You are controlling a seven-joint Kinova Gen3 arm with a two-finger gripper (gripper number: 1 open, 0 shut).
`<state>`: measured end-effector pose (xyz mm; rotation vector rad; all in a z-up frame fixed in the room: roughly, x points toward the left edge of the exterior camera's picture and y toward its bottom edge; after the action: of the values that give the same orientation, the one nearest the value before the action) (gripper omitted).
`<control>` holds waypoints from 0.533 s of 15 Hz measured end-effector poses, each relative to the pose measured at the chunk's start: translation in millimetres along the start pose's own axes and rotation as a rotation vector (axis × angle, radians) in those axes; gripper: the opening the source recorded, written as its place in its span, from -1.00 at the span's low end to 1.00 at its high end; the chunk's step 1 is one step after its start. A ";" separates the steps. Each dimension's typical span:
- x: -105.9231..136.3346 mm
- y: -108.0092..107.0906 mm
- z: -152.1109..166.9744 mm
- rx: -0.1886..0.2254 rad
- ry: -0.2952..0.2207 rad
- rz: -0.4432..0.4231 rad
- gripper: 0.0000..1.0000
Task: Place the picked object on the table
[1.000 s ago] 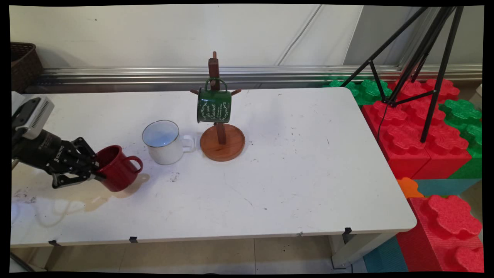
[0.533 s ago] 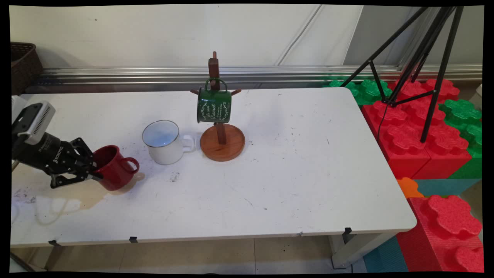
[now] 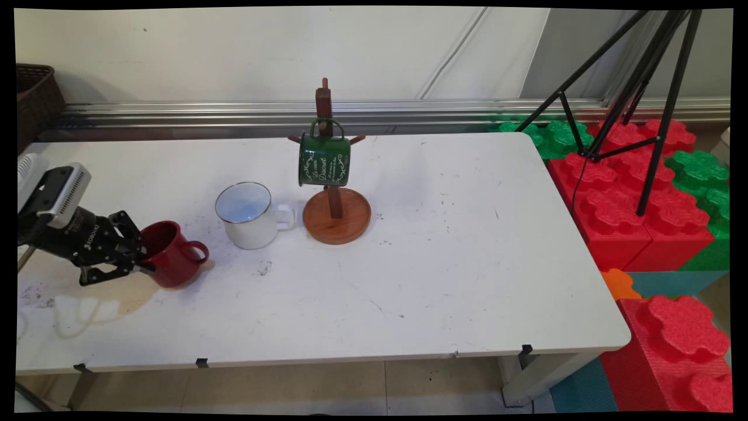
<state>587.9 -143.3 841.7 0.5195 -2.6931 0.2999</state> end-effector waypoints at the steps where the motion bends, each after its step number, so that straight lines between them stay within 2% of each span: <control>1: -0.2 -0.4 1.3 0.002 -0.003 0.004 -1.00; 8: -1.5 -2.1 8.7 0.007 -0.016 0.018 -1.00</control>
<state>587.2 -147.1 833.5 0.5020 -2.7148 0.3108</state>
